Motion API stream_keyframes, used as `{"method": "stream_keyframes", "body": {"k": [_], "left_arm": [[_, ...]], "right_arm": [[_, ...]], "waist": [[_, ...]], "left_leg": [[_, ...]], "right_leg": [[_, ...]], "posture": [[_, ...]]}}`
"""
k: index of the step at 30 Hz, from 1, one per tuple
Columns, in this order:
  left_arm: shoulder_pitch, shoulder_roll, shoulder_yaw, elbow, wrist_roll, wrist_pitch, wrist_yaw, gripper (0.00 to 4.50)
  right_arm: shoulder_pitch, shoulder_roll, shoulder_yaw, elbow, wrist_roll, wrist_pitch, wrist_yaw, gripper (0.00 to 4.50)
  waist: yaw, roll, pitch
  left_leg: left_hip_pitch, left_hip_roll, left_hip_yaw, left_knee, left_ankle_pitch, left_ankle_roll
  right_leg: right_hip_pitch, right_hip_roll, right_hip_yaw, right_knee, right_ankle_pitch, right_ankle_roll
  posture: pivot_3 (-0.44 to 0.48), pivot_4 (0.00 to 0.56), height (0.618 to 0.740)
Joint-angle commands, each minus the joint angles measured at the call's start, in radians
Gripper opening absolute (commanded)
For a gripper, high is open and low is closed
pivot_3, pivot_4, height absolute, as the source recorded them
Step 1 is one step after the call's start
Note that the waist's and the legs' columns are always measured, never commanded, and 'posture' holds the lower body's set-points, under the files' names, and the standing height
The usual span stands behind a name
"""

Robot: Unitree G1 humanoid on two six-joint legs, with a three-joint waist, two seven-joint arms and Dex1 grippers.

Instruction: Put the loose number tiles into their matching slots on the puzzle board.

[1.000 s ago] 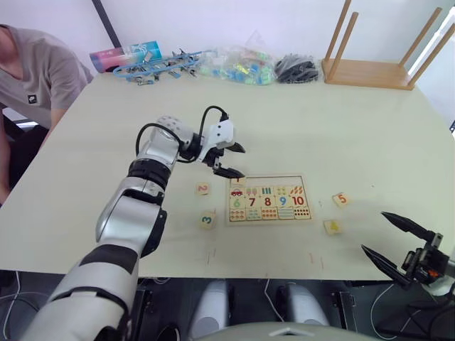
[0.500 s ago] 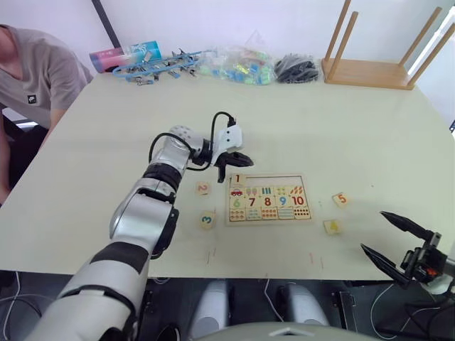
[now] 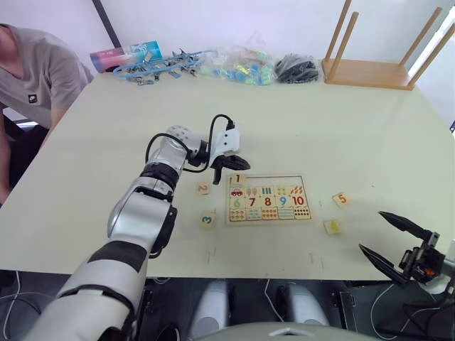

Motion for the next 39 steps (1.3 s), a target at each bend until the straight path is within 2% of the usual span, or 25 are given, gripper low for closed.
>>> {"method": "stream_keyframes", "body": {"k": [1, 39], "left_arm": [[-0.003, 0.011, 0.018, -0.007, 0.0, -0.015, -0.005, 0.06], [0.025, 0.02, 0.02, -0.011, 0.002, -0.041, -0.054, 0.06]], "right_arm": [[0.004, -0.007, -0.013, -0.012, 0.011, -0.014, 0.0, 4.5], [-0.008, -0.012, -0.013, -0.003, 0.008, -0.013, -0.006, 4.5]], "waist": [[0.0, 0.0, 0.0], [0.0, 0.0, 0.0]], "left_leg": [[0.0, 0.0, 0.0, 0.0, 0.0, 0.0], [0.0, 0.0, 0.0, 0.0, 0.0, 0.0]], "right_leg": [[0.0, 0.0, 0.0, 0.0, 0.0, 0.0], [0.0, 0.0, 0.0, 0.0, 0.0, 0.0]], "posture": [[0.0, 0.15, 0.74], [0.0, 0.15, 0.74]]}}
